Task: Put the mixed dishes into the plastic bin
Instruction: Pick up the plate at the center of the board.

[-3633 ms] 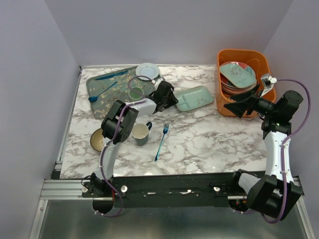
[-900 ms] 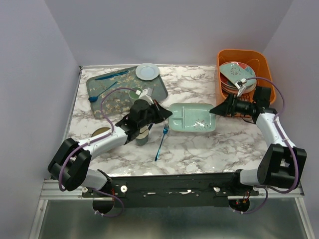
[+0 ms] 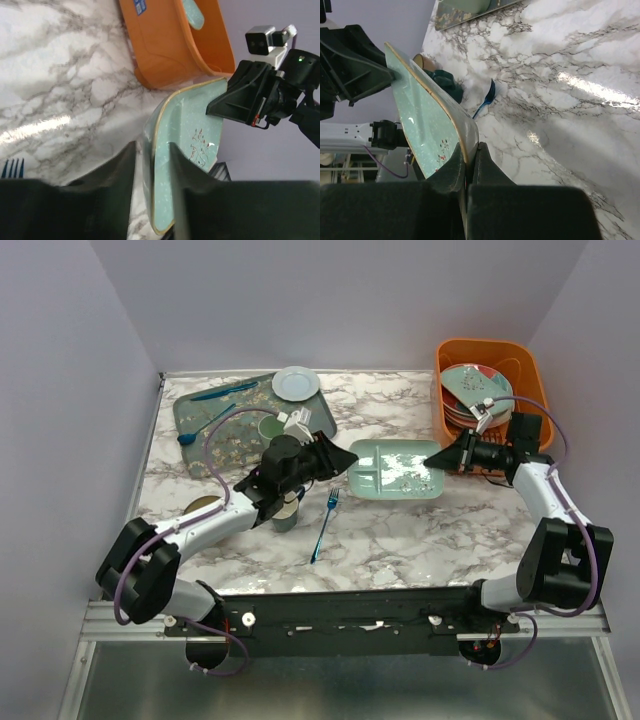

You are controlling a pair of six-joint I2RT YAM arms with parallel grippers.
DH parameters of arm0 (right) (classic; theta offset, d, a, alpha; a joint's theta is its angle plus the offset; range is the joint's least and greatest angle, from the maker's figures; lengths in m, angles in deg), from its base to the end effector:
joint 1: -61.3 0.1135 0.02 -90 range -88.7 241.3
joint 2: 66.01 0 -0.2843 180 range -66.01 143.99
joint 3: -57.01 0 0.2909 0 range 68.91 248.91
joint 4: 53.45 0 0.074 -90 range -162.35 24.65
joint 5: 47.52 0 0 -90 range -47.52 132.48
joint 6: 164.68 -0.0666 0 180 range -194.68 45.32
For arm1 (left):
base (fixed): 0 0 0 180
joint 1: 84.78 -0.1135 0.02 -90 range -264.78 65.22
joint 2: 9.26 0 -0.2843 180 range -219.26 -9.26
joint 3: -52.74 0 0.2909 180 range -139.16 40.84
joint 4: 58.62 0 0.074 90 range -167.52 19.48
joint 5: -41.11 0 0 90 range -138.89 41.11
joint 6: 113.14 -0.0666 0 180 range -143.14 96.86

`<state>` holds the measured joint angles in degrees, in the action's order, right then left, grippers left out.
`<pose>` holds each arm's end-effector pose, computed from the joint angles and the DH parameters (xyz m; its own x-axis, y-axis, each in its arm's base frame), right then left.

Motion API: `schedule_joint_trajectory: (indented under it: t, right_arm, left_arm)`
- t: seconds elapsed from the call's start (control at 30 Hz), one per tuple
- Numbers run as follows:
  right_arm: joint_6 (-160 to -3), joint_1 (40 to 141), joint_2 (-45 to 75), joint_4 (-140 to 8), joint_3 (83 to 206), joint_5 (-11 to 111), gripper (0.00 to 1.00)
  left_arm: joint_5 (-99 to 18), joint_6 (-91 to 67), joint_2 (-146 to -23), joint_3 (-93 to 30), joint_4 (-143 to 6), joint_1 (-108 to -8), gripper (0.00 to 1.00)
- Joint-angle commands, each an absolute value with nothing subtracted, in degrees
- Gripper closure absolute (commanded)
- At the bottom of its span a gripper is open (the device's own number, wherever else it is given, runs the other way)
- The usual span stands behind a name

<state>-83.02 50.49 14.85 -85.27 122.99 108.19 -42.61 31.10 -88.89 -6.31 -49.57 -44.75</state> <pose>0.3311 -0.0014 0.2457 -0.7852 0.2107 -0.5823 -0.4275 0.4960 0.7558 0.2852 -0.2490 0.2629 -0.6748 -0.4866 -0.5549 0.2974 0.5088 -0.8079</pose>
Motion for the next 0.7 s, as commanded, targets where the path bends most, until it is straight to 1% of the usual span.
schedule_joint_trajectory:
  t: [0.0,0.07,0.1,0.2,0.27,0.3,0.37,0.47,0.6,0.67]
  right_arm:
    - [-86.7,48.0,14.2,-80.3,122.7,120.1,1.00]
    - [-88.3,46.6,13.7,-79.0,122.2,121.3,1.00]
    - [-88.8,46.1,13.0,-77.8,122.0,121.6,1.00]
    - [-90.3,43.9,12.0,-76.4,121.6,122.0,1.00]
    - [-91.4,42.2,11.3,-76.0,121.7,122.2,1.00]
    - [-91.7,41.5,11.1,-75.5,121.7,122.2,1.00]
    - [-92.9,40.1,10.3,-75.1,121.9,121.5,1.00]
    - [-94.9,38.7,9.3,-74.0,122.2,119.3,1.00]
    - [-100.7,37.7,8.1,-67.8,121.4,114.4,1.00]
    - [-103.3,37.5,7.8,-66.5,121.7,110.7,1.00]
  left_arm:
    - [-41.1,31.2,-84.8,-7.8,-43.1,-44.8,0.42]
    - [-41.4,30.0,-83.4,-7.6,-44.7,-44.9,0.32]
    - [-41.7,28.5,-82.6,-7.3,-45.2,-44.9,0.23]
    - [-43.4,25.8,-78.4,-6.4,-48.3,-45.3,0.11]
    - [-45.5,22.4,-74.4,-6.2,-52.6,-45.7,0.08]
    - [-46.2,21.3,-73.0,-6.1,-54.2,-45.8,0.04]
    - [-47.2,17.7,-68.8,-5.7,-59.0,-46.5,0.01]
    - [-47.7,13.5,-63.4,-5.4,-65.4,-48.0,0.01]
    - [-48.4,8.2,-58.0,-6.8,-75.9,-49.6,0.01]
    - [-51.6,5.9,-55.1,-7.4,-81.6,-50.0,0.01]
